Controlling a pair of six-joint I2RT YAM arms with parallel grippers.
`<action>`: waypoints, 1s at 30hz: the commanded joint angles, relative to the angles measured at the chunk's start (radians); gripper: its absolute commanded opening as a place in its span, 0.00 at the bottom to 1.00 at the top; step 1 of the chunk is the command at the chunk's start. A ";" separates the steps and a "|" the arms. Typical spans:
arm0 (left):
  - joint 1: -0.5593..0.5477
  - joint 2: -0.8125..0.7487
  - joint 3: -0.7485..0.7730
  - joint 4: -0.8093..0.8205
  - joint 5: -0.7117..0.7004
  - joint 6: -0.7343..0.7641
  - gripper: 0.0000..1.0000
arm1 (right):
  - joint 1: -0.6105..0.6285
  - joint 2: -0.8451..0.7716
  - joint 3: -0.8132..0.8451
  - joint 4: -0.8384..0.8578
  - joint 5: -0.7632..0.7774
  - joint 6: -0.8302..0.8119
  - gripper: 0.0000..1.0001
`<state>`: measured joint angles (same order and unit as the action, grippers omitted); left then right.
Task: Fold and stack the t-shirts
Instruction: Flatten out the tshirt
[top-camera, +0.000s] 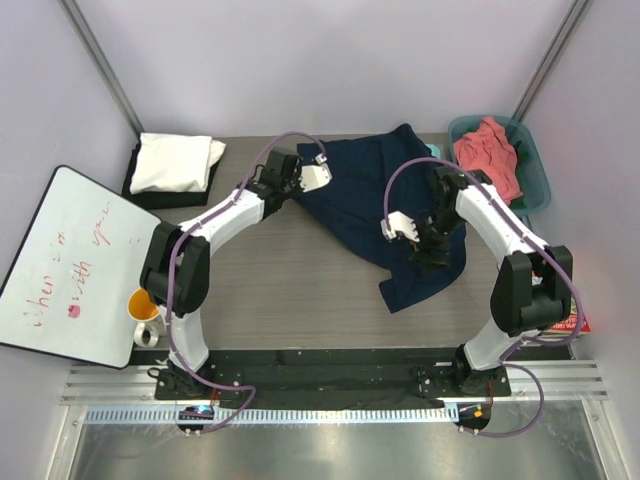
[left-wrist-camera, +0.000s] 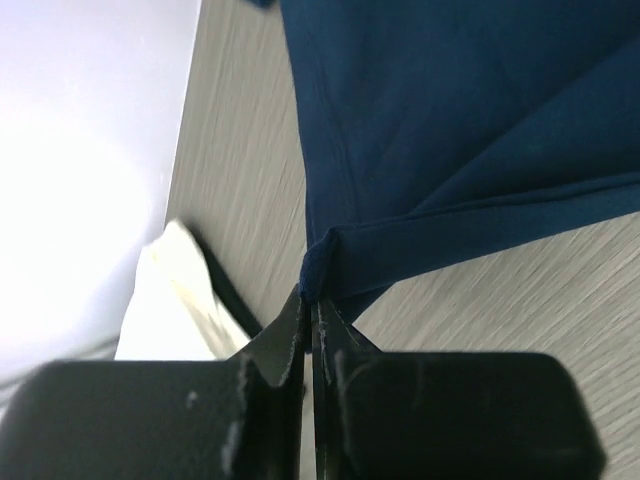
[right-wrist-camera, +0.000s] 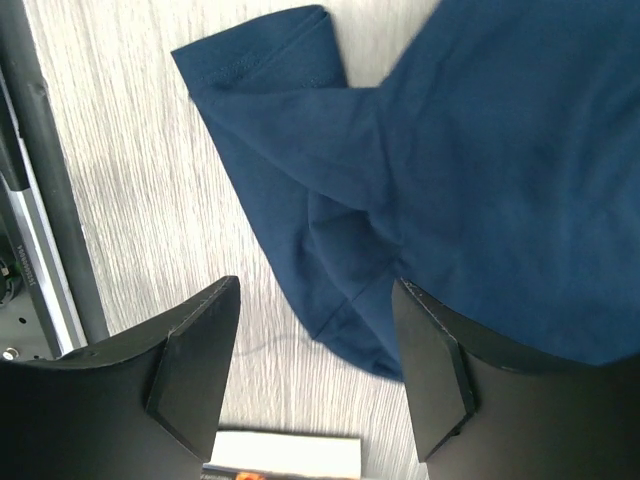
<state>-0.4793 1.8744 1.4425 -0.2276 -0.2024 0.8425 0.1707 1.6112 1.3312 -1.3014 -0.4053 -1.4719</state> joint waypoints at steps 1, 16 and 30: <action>0.021 0.003 0.013 0.010 -0.189 0.017 0.00 | 0.062 0.024 0.028 -0.164 -0.015 -0.045 0.68; 0.125 0.149 0.168 0.128 -0.305 0.012 0.00 | 0.357 0.027 -0.050 -0.050 0.006 0.077 0.66; 0.076 0.097 0.150 0.100 -0.347 -0.013 0.00 | 0.431 0.035 -0.279 0.145 0.006 0.027 0.63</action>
<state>-0.3977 2.0266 1.5803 -0.1459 -0.5064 0.8444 0.5827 1.6562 1.0996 -1.2308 -0.3912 -1.4227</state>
